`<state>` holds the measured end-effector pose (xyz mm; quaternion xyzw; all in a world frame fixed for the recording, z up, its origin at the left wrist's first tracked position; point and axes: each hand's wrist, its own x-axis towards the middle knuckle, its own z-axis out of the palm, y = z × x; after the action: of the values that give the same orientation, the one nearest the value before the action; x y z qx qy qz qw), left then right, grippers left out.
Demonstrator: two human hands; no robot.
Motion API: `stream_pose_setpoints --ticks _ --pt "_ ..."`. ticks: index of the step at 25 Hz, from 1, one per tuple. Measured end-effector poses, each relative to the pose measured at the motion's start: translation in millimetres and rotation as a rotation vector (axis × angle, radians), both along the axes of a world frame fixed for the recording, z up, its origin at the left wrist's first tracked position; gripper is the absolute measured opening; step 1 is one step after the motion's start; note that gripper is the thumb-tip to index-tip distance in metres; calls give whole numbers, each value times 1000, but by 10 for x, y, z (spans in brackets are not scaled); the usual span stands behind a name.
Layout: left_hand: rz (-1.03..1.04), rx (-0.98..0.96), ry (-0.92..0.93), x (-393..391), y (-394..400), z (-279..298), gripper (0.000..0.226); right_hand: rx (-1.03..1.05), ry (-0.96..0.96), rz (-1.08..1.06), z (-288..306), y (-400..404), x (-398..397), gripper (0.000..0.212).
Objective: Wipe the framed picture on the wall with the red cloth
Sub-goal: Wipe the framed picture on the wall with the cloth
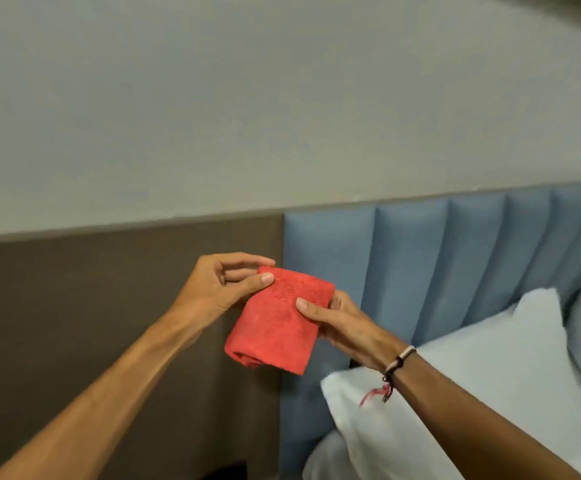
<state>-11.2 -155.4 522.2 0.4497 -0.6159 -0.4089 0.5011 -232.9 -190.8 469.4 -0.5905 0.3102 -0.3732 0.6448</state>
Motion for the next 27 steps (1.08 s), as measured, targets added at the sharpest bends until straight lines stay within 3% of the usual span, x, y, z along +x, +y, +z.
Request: stream_pose_setpoints --ticks 2,5,7,10,14,19,22,24,27 --pt "-13 -112 -3 -193 -29 678 23 -65 -127 -63 624 18 -96 33" --pt "-29 -268 -7 -504 -118 1490 25 -104 -346 -87 1361 25 -225 62" --pt "-16 -365 -2 -738 -205 1932 26 -132 -442 -88 1738 -31 -354 69" --pt "-8 -496 -61 -1091 -399 2534 18 -177 -524 -176 2255 -172 -672 59" --pt "137 -693 -174 -1383 -705 3254 17 -302 -441 -362 2832 -403 -1235 42" --pt "443 -1019 -479 -1580 -1084 4156 34 -616 -457 -986 3613 -874 -1756 17" --pt "646 -1138 -878 -1673 -1406 4660 52 -1024 -301 -1255 4069 -1235 -1834 42" --pt "809 -1181 -1145 -1730 -1633 4949 61 -1242 -59 -1376 4333 -1485 -1801 59" --pt "948 -1221 -1403 -1793 -1959 5189 69 -1467 352 -1295 4460 -1847 -1659 71"
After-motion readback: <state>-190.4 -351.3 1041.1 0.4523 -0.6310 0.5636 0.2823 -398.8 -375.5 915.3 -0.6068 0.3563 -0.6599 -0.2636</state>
